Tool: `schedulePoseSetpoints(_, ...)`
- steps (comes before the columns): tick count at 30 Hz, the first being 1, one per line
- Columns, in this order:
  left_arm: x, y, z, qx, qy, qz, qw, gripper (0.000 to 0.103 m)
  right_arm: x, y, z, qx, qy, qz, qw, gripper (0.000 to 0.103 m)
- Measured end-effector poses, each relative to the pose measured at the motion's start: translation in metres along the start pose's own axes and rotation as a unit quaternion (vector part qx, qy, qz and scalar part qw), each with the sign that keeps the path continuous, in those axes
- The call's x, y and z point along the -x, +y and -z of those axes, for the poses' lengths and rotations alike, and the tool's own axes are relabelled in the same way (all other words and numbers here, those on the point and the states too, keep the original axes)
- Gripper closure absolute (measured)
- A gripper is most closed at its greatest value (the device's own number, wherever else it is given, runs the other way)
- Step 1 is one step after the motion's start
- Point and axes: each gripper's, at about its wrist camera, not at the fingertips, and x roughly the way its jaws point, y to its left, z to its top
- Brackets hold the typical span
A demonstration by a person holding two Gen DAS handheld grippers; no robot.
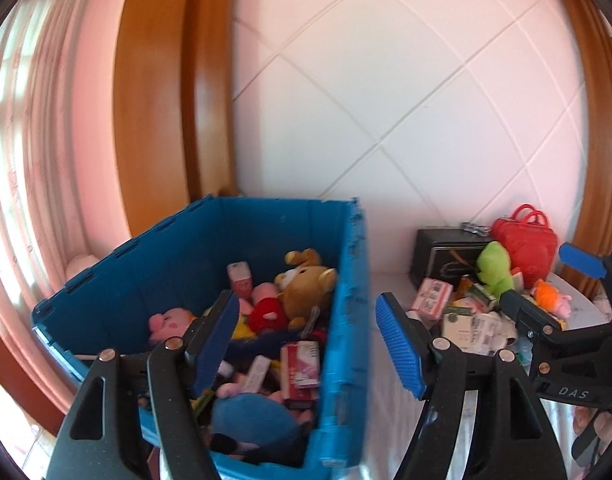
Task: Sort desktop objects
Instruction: 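Move both grippers back over the table pile, then grasp the green jar with left gripper while right gripper grasps cream plush toy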
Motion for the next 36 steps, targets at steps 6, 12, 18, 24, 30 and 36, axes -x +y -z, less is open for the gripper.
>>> schedulePoseSetpoints(6,-0.003,-0.075,-0.002,-0.024,-0.012,0.048,0.9985,0.029,0.020,-0.100,0.044,-0.069,0.020,0.054,0.996,0.000)
schedulePoseSetpoints(12,-0.042,-0.153,0.019,-0.039,0.036,0.088,0.9947,0.029,0.018,-0.210,0.110,-0.115,0.079,0.134,0.981,0.000)
schedulePoseSetpoints(18,-0.101,-0.237,0.056,-0.042,0.108,0.104,0.9878,0.029,0.013,-0.312,0.184,-0.164,0.149,0.176,0.959,0.000)
schedulePoseSetpoints(24,-0.155,-0.327,0.101,-0.069,0.167,0.127,0.9752,0.029,0.005,-0.398,0.248,-0.209,0.199,0.188,0.939,0.000)
schedulePoseSetpoints(30,-0.203,-0.395,0.159,-0.081,0.243,0.142,0.9562,0.029,-0.015,-0.457,0.304,-0.228,0.247,0.188,0.923,0.000)
schedulePoseSetpoints(36,-0.240,-0.449,0.209,-0.096,0.280,0.150,0.9434,0.029,-0.040,-0.498,0.348,-0.253,0.289,0.176,0.906,0.000)
